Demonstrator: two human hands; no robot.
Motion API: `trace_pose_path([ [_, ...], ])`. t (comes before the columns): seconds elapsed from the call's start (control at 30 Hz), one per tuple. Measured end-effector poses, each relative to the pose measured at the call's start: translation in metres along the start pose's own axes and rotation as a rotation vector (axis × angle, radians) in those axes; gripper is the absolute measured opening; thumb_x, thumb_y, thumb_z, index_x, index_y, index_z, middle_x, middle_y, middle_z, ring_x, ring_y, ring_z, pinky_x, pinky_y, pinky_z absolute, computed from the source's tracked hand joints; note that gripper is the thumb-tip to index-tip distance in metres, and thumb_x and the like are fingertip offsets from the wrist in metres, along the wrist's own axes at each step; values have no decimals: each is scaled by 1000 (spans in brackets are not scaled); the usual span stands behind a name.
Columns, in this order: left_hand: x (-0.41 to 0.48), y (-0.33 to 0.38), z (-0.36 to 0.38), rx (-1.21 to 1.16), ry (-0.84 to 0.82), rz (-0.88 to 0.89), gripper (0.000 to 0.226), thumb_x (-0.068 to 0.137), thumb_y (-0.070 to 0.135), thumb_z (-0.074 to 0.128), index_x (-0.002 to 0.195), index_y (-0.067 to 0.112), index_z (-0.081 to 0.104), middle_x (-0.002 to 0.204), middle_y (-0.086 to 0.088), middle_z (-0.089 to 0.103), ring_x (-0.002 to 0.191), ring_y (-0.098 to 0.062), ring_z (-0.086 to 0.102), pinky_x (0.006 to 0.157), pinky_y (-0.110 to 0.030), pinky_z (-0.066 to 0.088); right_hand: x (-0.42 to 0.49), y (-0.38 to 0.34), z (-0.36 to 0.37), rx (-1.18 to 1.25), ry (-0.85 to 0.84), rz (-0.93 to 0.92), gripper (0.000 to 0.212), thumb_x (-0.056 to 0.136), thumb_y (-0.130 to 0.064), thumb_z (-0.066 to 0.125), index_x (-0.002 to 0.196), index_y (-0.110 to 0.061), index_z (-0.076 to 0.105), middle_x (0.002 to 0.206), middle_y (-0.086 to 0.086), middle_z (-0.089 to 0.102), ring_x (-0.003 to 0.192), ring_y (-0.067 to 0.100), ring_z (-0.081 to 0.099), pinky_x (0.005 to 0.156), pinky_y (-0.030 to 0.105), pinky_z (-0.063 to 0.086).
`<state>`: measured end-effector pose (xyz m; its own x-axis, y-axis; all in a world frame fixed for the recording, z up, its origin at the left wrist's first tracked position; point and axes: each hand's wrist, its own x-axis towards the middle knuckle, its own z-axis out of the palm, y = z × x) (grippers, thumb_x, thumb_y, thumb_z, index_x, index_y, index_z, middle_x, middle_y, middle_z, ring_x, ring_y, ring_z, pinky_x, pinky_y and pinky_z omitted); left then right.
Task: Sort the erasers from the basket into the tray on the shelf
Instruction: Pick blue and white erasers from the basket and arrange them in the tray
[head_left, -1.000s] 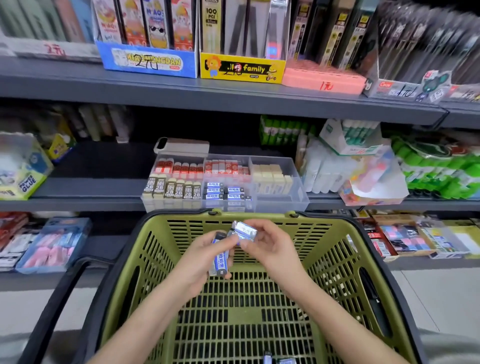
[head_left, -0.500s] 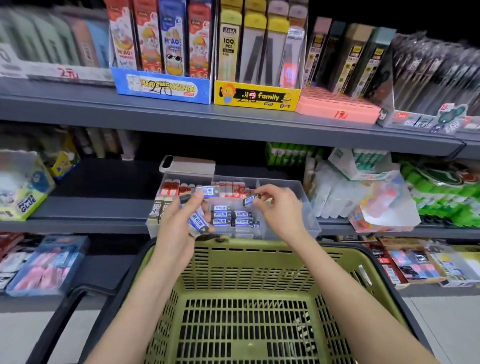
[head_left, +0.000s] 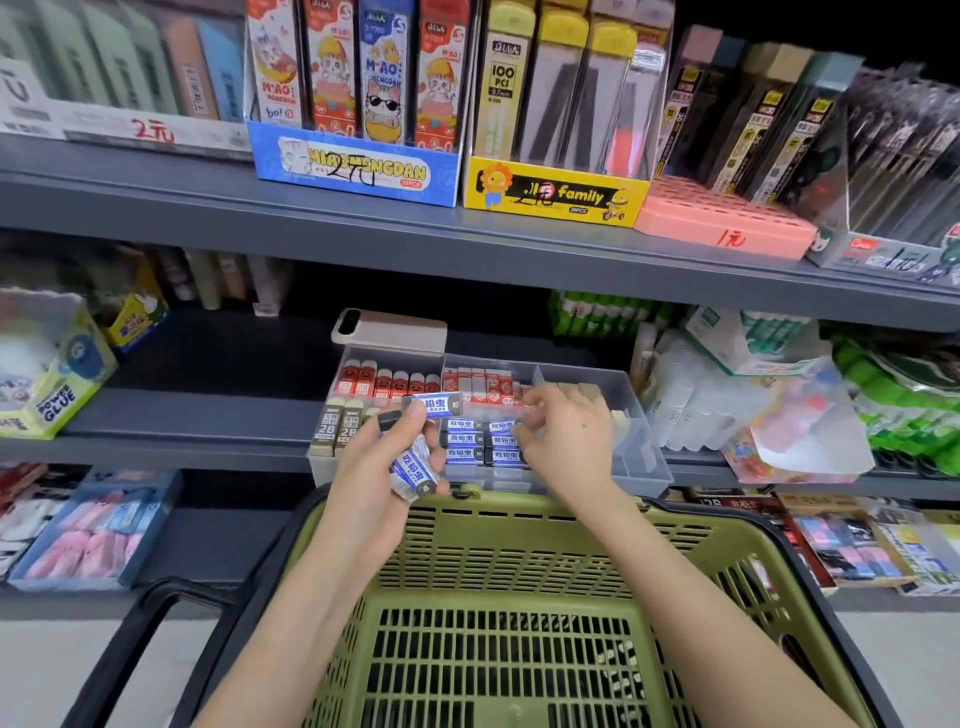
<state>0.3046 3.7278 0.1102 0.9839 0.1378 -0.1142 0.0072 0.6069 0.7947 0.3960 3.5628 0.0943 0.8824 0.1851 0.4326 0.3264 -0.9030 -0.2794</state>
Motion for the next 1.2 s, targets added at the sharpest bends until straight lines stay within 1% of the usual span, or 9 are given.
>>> trace_pose_path([
  [0.23,0,-3,-1,28,-10,1,21,77,28,66,89,12,59,70,-2,58,54,-14,54,44,-25,45,5,-3,-21,-294,-147,-183,37,95,-34,42,129,-23,50,99,-1,68,98,23,55,90,35,30],
  [0.3,-1,-3,-1,41,-17,2,26,76,30,67,92,11,60,71,-2,58,55,-14,54,44,-25,45,0,-14,-36,-18,-77,-132,29,95,-40,45,112,-26,64,87,-8,69,89,19,57,85,35,36],
  [0.4,-1,-4,1,66,-19,8,31,75,32,68,95,10,61,70,-1,59,55,-13,54,45,-25,45,-11,-40,-58,663,-248,-23,8,88,-41,58,84,-39,65,76,-26,65,78,-1,56,75,17,44],
  [0.47,-2,-5,2,83,-31,7,33,75,33,67,98,9,62,70,-1,60,55,-13,54,45,-26,45,-18,-50,-62,768,-288,4,10,85,-32,66,80,-41,62,74,-29,63,75,-4,53,71,13,44],
  [0.67,-4,-11,3,115,-95,4,38,74,34,68,103,10,67,71,-3,56,55,-14,53,43,-26,44,-6,-46,-71,1149,-240,228,11,87,-8,63,86,-18,66,82,-4,68,76,6,59,75,18,47],
  [0.83,-3,-15,4,31,-89,-64,38,78,35,63,102,6,66,68,-2,56,53,-14,52,41,-25,43,24,-8,-78,641,-318,102,16,83,-3,66,98,-6,60,73,8,61,65,8,53,66,14,42],
  [0.97,-2,-16,8,-59,-85,-140,40,73,39,64,95,5,64,63,-3,55,47,-13,51,37,-22,40,29,3,-63,127,-485,-100,5,82,-15,69,87,-16,67,84,-5,66,88,14,55,72,22,33],
  [1.1,-2,-17,9,-84,-90,-149,37,73,39,65,92,7,66,62,-3,56,47,-13,51,36,-22,40,35,5,-57,11,-497,-183,6,80,-20,70,86,-18,72,89,-6,70,96,15,54,83,25,36],
  [1.2,-1,-16,8,-100,-84,-155,38,71,39,66,91,7,66,62,-3,56,47,-13,52,36,-22,40,37,5,-54,-57,-507,-242,7,78,-24,71,85,-24,72,74,-19,58,92,10,47,82,26,28],
])
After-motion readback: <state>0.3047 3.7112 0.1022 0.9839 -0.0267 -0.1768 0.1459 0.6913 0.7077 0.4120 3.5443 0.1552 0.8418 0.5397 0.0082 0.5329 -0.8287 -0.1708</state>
